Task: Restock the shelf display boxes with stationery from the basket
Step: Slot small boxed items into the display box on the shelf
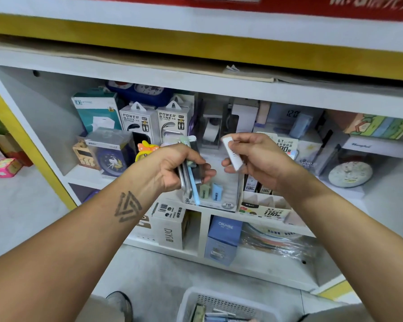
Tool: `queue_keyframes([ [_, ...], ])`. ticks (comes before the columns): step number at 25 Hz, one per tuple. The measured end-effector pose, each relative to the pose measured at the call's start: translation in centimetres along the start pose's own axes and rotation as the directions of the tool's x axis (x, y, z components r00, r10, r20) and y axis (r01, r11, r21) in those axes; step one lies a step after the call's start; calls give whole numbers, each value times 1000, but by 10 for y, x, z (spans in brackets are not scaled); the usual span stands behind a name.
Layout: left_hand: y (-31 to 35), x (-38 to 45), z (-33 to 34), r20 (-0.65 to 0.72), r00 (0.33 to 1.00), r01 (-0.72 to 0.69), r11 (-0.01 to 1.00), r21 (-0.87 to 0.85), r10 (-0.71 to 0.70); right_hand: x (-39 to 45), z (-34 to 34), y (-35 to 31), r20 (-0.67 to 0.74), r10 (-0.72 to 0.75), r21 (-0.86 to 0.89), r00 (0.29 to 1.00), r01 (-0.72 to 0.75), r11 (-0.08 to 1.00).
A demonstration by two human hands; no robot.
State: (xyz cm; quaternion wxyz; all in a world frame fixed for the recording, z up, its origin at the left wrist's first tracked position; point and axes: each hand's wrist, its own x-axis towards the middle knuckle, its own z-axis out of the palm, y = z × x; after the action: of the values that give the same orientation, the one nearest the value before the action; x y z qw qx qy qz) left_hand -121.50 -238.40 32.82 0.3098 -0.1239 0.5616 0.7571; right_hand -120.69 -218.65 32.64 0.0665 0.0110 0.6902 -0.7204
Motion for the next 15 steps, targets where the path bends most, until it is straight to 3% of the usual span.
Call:
queue_keyframes([
  [4,7,-2,-10,-48,999,-19,1000,5,20,1,-3,3,-61,-124,-331,990,97,939],
  [8,9,-6,-17,-90,995,-32,999,14,33,7,1,7,-68,-135,-359,989,102,928],
  [9,9,-6,-19,-95,995,-28,999,19,30,8,2,8,-62,-154,-436,986,113,893],
  [12,8,-7,-23,-109,994,-18,1000,22,20,15,3,12,-65,-330,-786,942,155,598],
  [15,8,-7,-26,-116,993,-1,1000,21,3,21,9,15,-64,-452,-816,890,214,537],
])
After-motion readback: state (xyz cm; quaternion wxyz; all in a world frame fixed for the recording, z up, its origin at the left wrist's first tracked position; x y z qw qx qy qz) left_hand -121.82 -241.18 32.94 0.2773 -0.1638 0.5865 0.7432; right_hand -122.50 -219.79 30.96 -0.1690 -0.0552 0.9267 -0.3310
